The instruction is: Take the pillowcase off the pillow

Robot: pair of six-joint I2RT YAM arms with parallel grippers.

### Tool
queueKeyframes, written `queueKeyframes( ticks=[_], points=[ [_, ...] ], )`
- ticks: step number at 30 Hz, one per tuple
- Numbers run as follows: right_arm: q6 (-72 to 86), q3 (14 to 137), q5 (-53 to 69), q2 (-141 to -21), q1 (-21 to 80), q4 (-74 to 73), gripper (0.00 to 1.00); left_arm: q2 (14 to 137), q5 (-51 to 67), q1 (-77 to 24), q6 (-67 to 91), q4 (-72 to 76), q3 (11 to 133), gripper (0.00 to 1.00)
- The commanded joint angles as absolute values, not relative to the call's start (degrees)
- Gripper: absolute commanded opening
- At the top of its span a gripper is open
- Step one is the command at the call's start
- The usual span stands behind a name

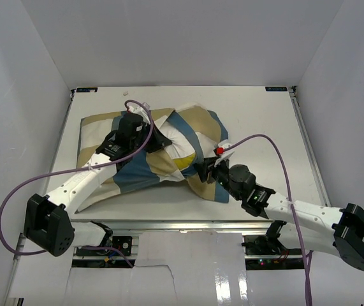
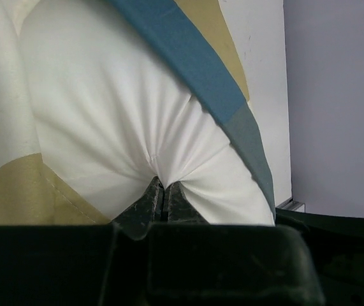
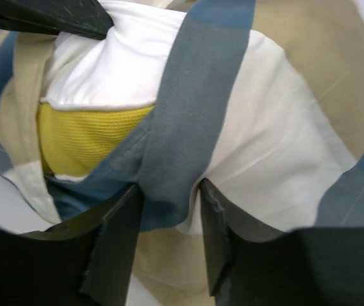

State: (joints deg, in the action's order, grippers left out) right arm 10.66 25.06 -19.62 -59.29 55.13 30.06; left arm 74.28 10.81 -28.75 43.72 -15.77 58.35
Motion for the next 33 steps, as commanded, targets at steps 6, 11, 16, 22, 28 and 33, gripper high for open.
queueKeyframes(
  ticks=[6, 11, 16, 22, 28, 33],
  points=[
    [13.5, 25.1, -25.2, -62.5, 52.7, 35.7, 0.08, 67.9, 17.8, -29.1, 45.1, -9.2, 59.0, 0.00],
    [22.7, 19.2, -25.3, -62.2, 46.4, 35.2, 0.08, 68.2, 20.8, -29.1, 45.4, -11.2, 62.0, 0.00],
    [25.3, 16.4, -21.5, -64.4, 39.9, 35.2, 0.08, 68.2, 21.9, -29.0, 44.6, -14.1, 66.5, 0.00],
    [25.0, 16.3, -17.0, -65.5, 35.1, 36.1, 0.08, 67.9, 23.3, -28.7, 42.2, -17.6, 69.3, 0.00],
    [22.9, 21.9, -5.0, -72.5, 32.7, 38.5, 0.08, 69.2, 40.4, -28.7, 46.6, -6.0, 64.3, 0.00],
    [23.9, 27.1, -0.6, -80.9, 31.0, 38.7, 0.08, 70.2, 45.0, -28.7, 45.7, -3.9, 62.2, 0.00]
  ],
)
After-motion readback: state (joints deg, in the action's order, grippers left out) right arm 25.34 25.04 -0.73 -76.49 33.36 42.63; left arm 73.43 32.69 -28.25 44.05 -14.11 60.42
